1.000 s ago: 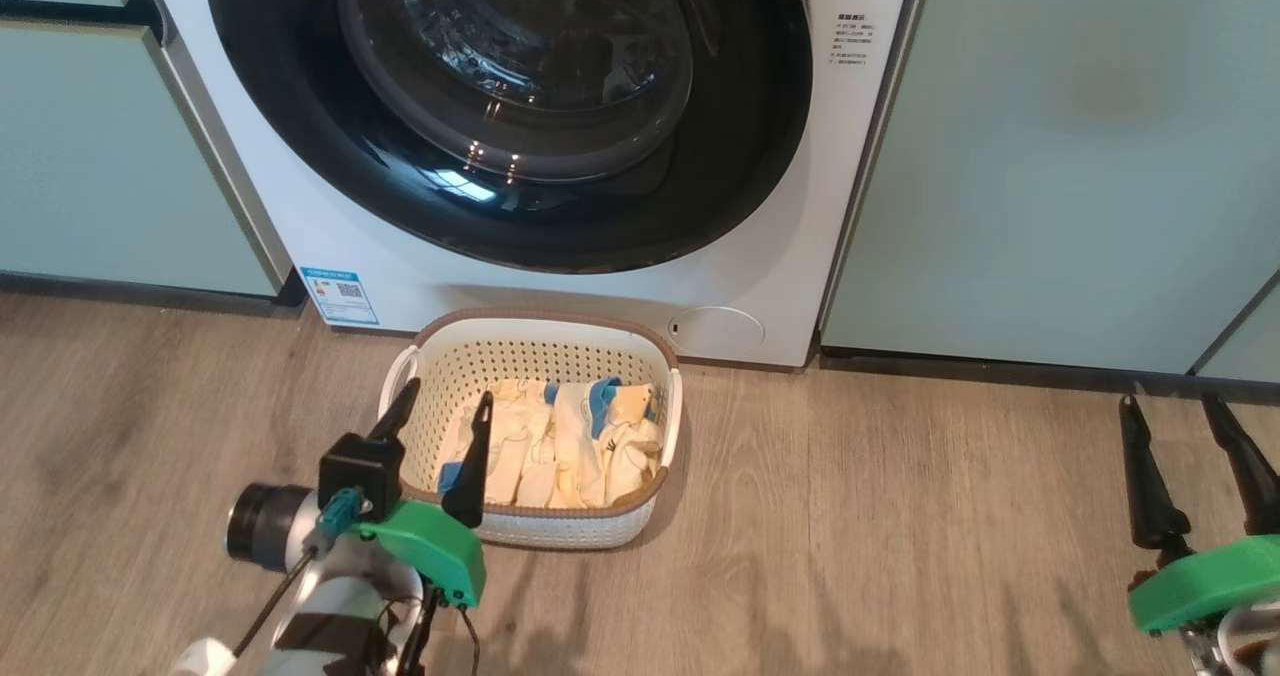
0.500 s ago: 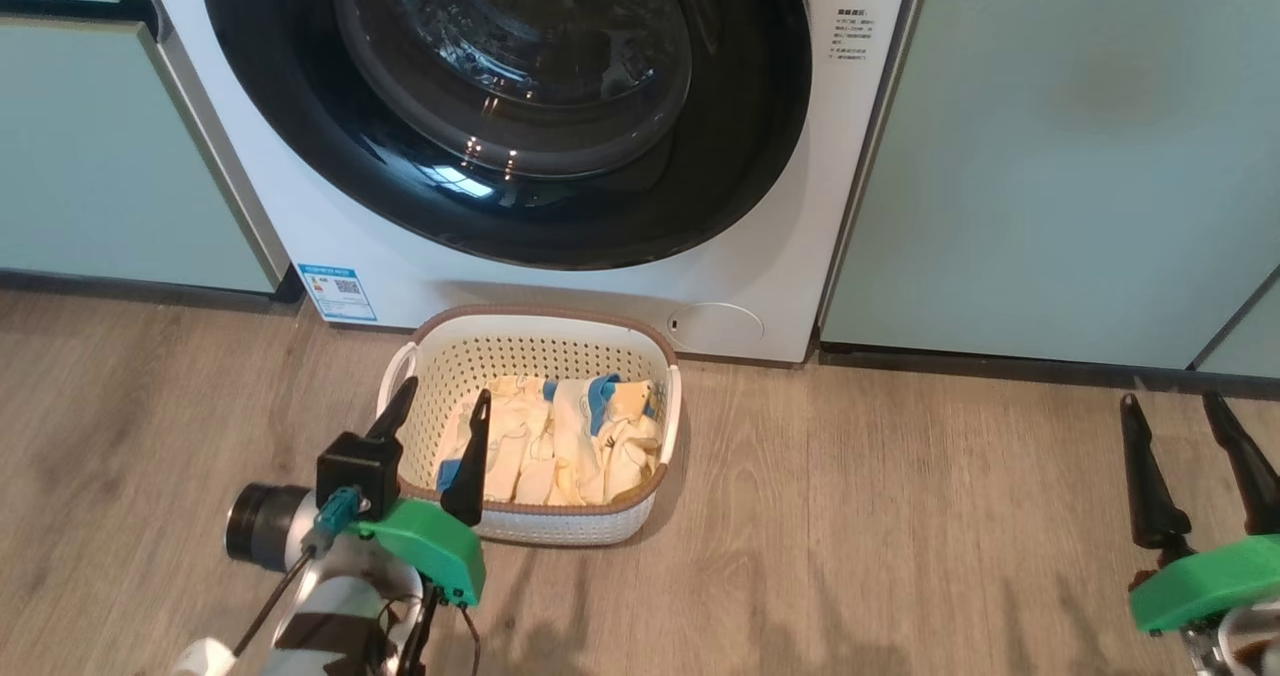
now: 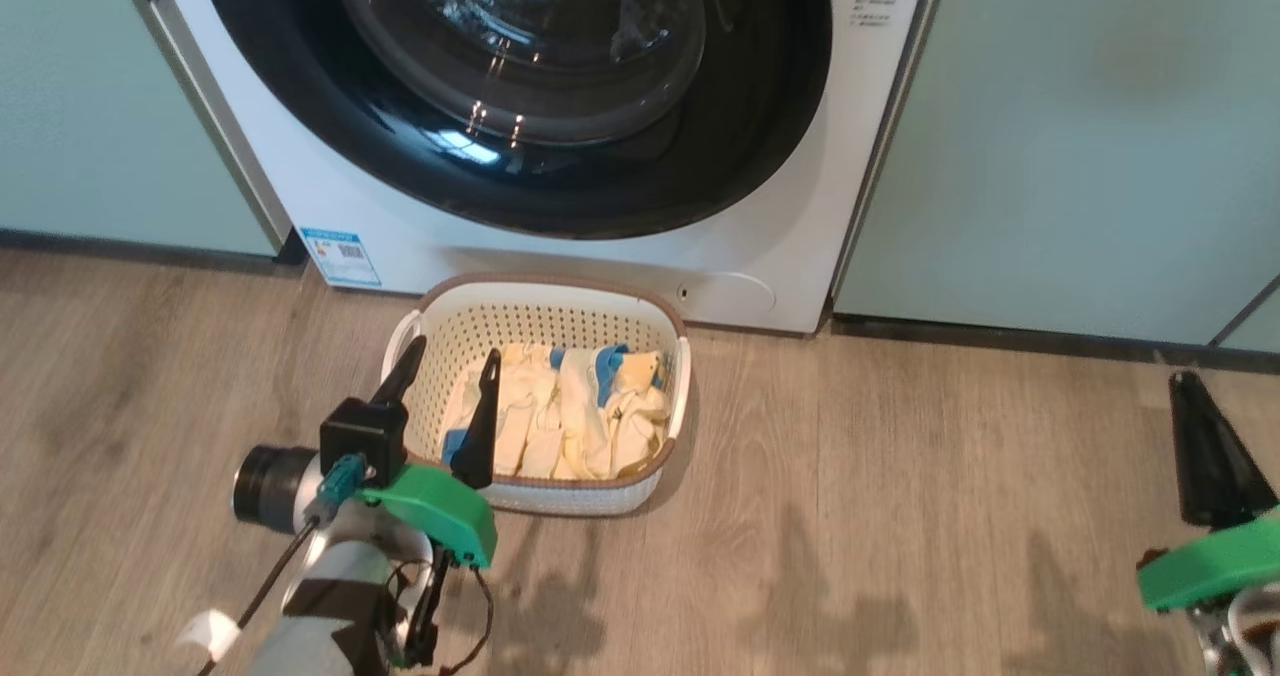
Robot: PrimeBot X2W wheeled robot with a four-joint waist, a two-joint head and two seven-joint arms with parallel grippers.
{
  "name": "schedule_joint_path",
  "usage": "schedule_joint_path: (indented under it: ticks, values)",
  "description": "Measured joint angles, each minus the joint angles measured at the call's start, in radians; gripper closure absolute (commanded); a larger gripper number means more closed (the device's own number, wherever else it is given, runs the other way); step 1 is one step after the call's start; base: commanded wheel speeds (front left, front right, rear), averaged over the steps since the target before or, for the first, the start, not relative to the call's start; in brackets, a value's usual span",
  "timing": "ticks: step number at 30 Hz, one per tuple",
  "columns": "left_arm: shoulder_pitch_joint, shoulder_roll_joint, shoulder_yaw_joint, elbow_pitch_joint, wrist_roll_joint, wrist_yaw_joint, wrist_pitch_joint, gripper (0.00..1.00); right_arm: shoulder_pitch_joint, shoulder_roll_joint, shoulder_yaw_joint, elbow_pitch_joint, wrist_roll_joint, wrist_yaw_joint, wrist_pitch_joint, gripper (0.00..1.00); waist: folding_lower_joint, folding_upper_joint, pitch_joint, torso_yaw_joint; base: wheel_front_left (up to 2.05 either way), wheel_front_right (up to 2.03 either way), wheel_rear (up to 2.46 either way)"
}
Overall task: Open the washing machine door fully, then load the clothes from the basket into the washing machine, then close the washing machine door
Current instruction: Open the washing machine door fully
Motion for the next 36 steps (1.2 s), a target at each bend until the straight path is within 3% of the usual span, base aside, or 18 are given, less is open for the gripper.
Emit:
schedule_joint_path:
  ticks: [8, 11, 16, 17, 23, 27, 36]
  values:
    - [-0.028, -0.008, -0.001, -0.011, 0.001, 0.000, 0.000, 0.00, -0.055, 0.000, -0.014, 0.011, 0.056, 0.000, 0.000, 1.00, 0.0000, 0.0000, 0.060, 0.019, 0.00, 0.00, 0.00]
    - [-0.051, -0.011, -0.003, -0.015, 0.003, -0.001, 0.000, 0.00, -0.091, 0.008, -0.027, 0.037, 0.182, 0.000, 0.000, 1.00, 0.0001, 0.0000, 0.081, 0.027, 0.00, 0.00, 0.00]
    - [-0.095, -0.023, -0.020, -0.020, 0.005, -0.011, 0.000, 0.00, -0.182, 0.025, -0.030, 0.059, 0.552, 0.000, 0.092, 1.00, 0.0001, 0.0000, 0.115, 0.047, 0.00, 0.00, 0.00]
    - [-0.095, -0.023, -0.020, -0.020, 0.005, -0.011, 0.000, 0.00, -0.182, 0.025, -0.030, 0.059, 0.552, 0.000, 0.092, 1.00, 0.0001, 0.0000, 0.115, 0.047, 0.00, 0.00, 0.00]
    - [-0.134, -0.034, -0.044, -0.027, 0.006, -0.018, 0.000, 0.00, -0.299, 0.014, -0.082, 0.090, 0.972, 0.000, 0.307, 1.00, -0.0001, 0.0000, 0.156, 0.072, 0.00, 0.00, 0.00]
    - [-0.160, -0.036, -0.067, -0.032, 0.008, -0.018, 0.000, 0.00, -0.398, 0.006, -0.129, 0.133, 1.178, 0.000, 0.457, 1.00, -0.0001, 0.0000, 0.185, 0.089, 0.00, 0.00, 0.00]
    - [-0.179, -0.042, -0.099, -0.039, 0.009, -0.018, 0.000, 0.00, -0.618, -0.031, -0.163, 0.320, 1.417, 0.000, 0.769, 1.00, 0.0000, 0.0000, 0.249, 0.135, 0.00, 0.00, 0.00]
